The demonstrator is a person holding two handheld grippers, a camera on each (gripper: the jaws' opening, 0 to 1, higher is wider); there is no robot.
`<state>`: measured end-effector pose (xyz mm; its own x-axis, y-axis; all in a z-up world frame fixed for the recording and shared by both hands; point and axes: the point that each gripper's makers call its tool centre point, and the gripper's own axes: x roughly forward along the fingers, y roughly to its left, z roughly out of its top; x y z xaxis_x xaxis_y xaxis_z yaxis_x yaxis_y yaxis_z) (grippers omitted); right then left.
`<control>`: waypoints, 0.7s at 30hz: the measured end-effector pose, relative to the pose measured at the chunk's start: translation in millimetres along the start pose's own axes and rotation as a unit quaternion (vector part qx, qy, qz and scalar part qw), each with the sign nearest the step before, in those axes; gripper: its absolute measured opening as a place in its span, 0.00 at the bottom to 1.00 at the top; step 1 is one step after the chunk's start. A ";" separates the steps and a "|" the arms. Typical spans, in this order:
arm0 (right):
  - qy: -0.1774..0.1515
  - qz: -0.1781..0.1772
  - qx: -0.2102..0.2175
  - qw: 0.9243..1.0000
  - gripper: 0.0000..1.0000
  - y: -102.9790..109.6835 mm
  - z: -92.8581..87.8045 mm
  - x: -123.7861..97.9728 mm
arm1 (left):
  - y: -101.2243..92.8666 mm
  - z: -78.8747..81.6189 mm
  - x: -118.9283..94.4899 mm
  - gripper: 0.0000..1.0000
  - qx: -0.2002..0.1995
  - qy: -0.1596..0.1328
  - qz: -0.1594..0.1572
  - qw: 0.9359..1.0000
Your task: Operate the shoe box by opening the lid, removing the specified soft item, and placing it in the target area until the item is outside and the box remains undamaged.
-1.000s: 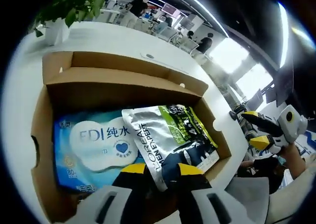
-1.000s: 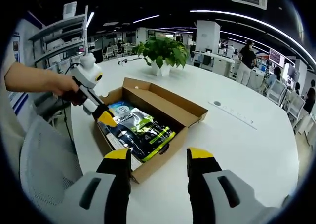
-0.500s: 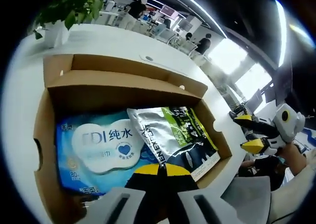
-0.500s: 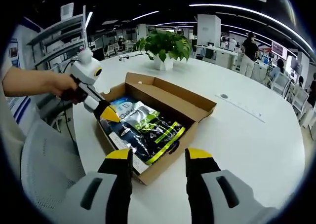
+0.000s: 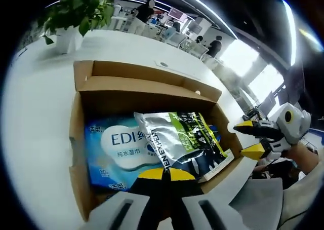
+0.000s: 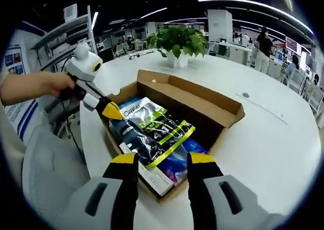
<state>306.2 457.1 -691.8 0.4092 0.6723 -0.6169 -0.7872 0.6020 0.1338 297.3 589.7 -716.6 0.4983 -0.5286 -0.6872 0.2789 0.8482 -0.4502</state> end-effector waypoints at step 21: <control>0.053 0.030 0.052 0.997 0.26 10.3 -3.7 44.6 | 17.8 -1.4 -0.6 0.00 0.042 0.021 0.033 0.998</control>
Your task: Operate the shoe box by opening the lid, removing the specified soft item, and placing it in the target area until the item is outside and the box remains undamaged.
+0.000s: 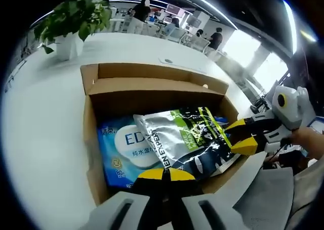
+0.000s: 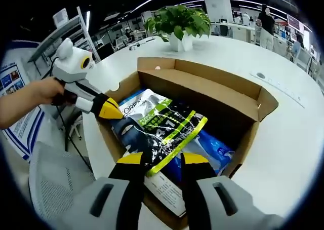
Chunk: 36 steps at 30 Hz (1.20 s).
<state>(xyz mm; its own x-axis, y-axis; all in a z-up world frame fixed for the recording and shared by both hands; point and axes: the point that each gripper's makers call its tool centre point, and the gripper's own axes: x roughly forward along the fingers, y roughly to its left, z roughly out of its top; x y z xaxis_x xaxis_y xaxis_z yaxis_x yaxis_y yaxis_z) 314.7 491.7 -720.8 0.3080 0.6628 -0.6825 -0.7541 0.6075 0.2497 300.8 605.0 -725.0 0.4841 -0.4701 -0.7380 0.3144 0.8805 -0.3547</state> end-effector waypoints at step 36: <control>-0.058 -0.001 0.100 0.993 0.00 -2.3 15.3 -21.4 | -18.3 7.2 -12.3 0.00 0.020 -0.025 -0.004 0.999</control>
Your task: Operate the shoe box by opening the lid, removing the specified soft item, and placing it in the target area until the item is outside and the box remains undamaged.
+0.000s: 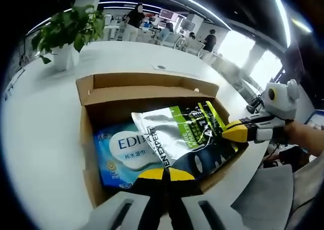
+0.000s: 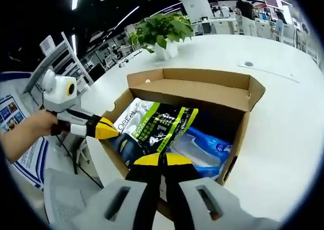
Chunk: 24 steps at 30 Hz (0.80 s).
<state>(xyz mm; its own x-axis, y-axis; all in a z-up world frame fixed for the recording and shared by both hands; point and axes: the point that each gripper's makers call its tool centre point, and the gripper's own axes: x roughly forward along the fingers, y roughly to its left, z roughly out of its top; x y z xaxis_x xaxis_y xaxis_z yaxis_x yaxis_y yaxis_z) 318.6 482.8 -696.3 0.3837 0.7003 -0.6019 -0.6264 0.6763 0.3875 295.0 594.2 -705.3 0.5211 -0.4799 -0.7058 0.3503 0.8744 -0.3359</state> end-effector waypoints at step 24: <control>-0.046 -0.034 0.063 0.996 0.00 -48.2 14.1 -74.1 | -74.8 34.3 25.7 0.00 0.049 -0.002 -0.048 0.998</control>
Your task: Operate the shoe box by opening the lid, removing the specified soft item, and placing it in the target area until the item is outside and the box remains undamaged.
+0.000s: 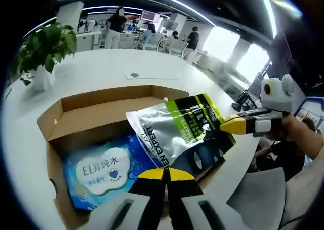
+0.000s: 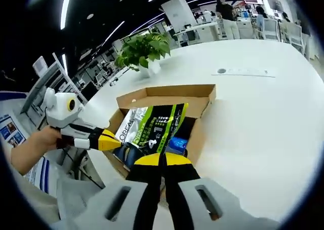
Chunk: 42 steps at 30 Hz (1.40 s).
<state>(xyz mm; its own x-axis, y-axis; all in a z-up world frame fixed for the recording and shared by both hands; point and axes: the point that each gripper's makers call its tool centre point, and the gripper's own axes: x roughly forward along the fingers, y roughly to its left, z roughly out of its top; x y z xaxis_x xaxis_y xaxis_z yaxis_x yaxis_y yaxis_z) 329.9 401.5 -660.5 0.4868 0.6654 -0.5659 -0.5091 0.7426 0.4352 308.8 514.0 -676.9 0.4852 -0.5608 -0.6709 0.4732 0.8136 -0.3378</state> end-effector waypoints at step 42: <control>-0.029 -0.079 0.097 0.992 0.00 -125.6 1.5 -78.6 | -98.8 44.2 96.4 0.00 0.047 0.025 -0.070 0.996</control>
<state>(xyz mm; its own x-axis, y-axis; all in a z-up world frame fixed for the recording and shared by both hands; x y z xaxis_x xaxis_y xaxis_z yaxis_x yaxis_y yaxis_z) 356.7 256.1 -669.7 0.5931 0.5380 -0.5991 -0.2793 0.8353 0.4736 341.4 372.8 -679.1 0.3734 -0.6581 -0.6538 0.6015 0.7083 -0.3695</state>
